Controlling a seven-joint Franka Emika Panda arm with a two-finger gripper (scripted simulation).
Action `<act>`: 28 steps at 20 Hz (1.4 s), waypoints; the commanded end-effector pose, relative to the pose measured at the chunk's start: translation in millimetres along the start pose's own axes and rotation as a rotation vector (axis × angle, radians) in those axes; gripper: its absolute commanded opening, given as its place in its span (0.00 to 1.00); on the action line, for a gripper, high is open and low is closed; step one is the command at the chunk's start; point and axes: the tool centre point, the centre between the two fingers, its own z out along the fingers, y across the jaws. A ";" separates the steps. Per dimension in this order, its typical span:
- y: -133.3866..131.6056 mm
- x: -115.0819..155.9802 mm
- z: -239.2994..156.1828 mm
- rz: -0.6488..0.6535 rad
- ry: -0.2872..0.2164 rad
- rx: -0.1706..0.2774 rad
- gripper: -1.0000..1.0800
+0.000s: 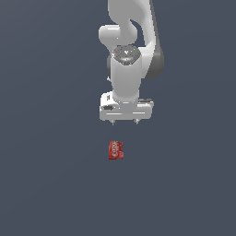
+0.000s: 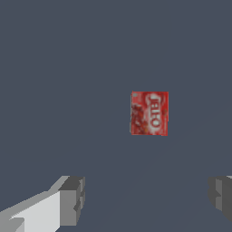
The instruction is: Pick up the object and move it to a goal position.
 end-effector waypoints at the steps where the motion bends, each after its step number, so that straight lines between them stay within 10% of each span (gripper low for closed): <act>1: 0.0 0.0 0.0 0.000 0.000 0.000 0.96; 28: 16.1 21.5 37.2 0.029 -0.003 -0.014 0.96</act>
